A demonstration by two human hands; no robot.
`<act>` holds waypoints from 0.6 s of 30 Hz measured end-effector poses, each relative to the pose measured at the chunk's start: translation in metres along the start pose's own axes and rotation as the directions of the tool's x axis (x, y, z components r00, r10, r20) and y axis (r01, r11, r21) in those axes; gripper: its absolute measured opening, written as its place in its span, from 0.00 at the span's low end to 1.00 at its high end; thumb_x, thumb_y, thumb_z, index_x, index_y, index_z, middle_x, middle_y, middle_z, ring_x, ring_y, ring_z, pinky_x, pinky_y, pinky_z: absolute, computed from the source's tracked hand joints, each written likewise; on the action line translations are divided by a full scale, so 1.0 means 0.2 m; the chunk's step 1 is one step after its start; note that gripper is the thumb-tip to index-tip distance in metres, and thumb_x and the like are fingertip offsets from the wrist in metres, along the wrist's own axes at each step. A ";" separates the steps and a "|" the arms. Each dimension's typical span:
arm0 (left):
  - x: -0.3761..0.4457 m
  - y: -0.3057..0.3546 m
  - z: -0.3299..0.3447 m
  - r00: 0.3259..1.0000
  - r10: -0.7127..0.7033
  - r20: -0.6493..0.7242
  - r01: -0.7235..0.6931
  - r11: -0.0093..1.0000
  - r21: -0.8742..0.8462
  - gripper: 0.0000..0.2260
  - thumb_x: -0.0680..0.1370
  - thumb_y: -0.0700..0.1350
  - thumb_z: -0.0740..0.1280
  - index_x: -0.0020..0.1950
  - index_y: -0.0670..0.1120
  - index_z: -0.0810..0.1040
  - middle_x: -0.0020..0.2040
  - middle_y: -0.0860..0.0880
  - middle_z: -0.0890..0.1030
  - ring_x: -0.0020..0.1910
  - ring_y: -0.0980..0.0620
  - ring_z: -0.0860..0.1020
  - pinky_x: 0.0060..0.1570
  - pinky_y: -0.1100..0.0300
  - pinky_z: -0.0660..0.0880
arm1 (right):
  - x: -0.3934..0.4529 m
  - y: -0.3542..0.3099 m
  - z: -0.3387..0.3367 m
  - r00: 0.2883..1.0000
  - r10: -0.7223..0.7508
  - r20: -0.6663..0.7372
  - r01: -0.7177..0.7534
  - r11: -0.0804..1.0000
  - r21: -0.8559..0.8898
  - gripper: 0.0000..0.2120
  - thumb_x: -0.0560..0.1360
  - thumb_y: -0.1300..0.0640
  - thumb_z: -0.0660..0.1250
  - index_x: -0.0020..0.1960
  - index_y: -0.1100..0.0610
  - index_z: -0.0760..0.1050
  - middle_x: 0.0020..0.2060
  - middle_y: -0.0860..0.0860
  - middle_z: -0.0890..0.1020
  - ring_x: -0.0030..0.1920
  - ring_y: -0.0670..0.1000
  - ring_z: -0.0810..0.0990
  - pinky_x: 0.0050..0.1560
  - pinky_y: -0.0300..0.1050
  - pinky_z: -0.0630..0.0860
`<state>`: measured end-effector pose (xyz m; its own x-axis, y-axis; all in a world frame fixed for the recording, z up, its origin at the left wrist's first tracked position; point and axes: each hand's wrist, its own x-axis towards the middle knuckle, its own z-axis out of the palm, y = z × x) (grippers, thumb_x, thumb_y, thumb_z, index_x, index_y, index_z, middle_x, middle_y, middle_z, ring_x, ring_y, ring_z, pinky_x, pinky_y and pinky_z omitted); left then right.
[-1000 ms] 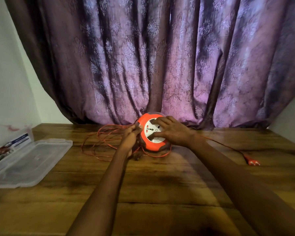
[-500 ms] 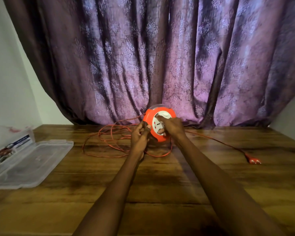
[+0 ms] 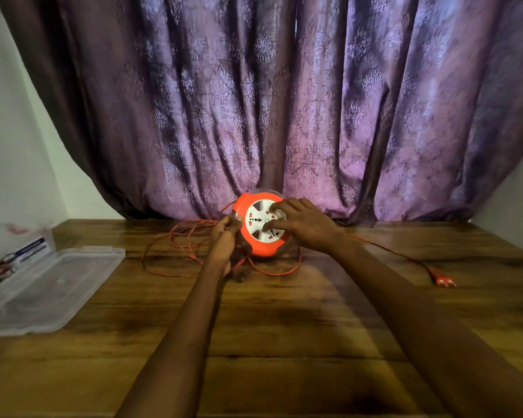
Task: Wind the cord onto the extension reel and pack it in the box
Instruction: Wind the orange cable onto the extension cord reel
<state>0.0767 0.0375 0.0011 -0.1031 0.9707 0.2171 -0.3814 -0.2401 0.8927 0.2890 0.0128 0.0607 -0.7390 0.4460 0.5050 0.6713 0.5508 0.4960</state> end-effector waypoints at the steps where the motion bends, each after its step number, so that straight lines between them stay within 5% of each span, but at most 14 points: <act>1: 0.00 0.00 0.00 1.000 -0.004 0.016 0.004 1.000 0.008 0.04 0.80 0.39 0.66 0.51 0.44 0.81 0.37 0.49 0.82 0.27 0.57 0.74 0.26 0.65 0.73 | 0.00 0.00 -0.02 0.998 -0.064 0.010 0.064 0.997 -0.049 0.17 0.74 0.48 0.58 0.58 0.42 0.80 0.62 0.53 0.79 0.60 0.58 0.77 0.53 0.51 0.68; 4: -0.01 -0.01 0.01 0.996 -0.043 0.083 0.039 0.998 0.044 0.06 0.81 0.38 0.65 0.46 0.45 0.80 0.33 0.51 0.82 0.25 0.57 0.74 0.24 0.65 0.72 | -0.01 -0.01 -0.04 0.981 -0.182 0.065 0.190 0.970 -0.150 0.17 0.76 0.53 0.61 0.61 0.38 0.78 0.65 0.54 0.77 0.63 0.58 0.75 0.58 0.53 0.68; 11: -0.06 -0.02 0.04 0.986 -0.013 0.167 0.001 0.998 0.069 0.05 0.82 0.39 0.64 0.48 0.46 0.77 0.27 0.51 0.78 0.19 0.58 0.74 0.20 0.65 0.73 | -0.03 -0.01 -0.05 0.985 -0.144 0.092 0.163 0.955 -0.249 0.20 0.76 0.54 0.61 0.63 0.36 0.74 0.64 0.56 0.77 0.60 0.59 0.75 0.58 0.55 0.63; 15: -0.07 -0.06 0.08 0.980 0.052 0.194 -0.073 0.992 0.101 0.05 0.81 0.40 0.66 0.46 0.46 0.72 0.28 0.45 0.74 0.22 0.48 0.76 0.28 0.51 0.79 | -0.01 -0.03 -0.02 0.984 0.178 0.031 -0.164 0.951 -0.263 0.26 0.68 0.44 0.70 0.66 0.40 0.74 0.45 0.55 0.83 0.49 0.59 0.76 0.50 0.53 0.64; 18: -0.09 -0.07 0.11 0.981 0.125 0.151 -0.144 0.982 0.123 0.05 0.77 0.45 0.69 0.45 0.49 0.73 0.37 0.40 0.71 0.31 0.45 0.72 0.33 0.49 0.78 | 0.03 -0.11 -0.03 0.779 0.621 0.089 -0.619 0.784 -0.046 0.31 0.67 0.33 0.70 0.66 0.44 0.73 0.47 0.56 0.85 0.52 0.59 0.80 0.54 0.54 0.69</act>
<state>0.1051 0.0241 -0.0070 -0.0100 0.9232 0.3842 -0.2466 -0.3746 0.8938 0.2695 -0.0009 0.0583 -0.1641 0.7520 0.6384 0.9864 0.1231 0.1086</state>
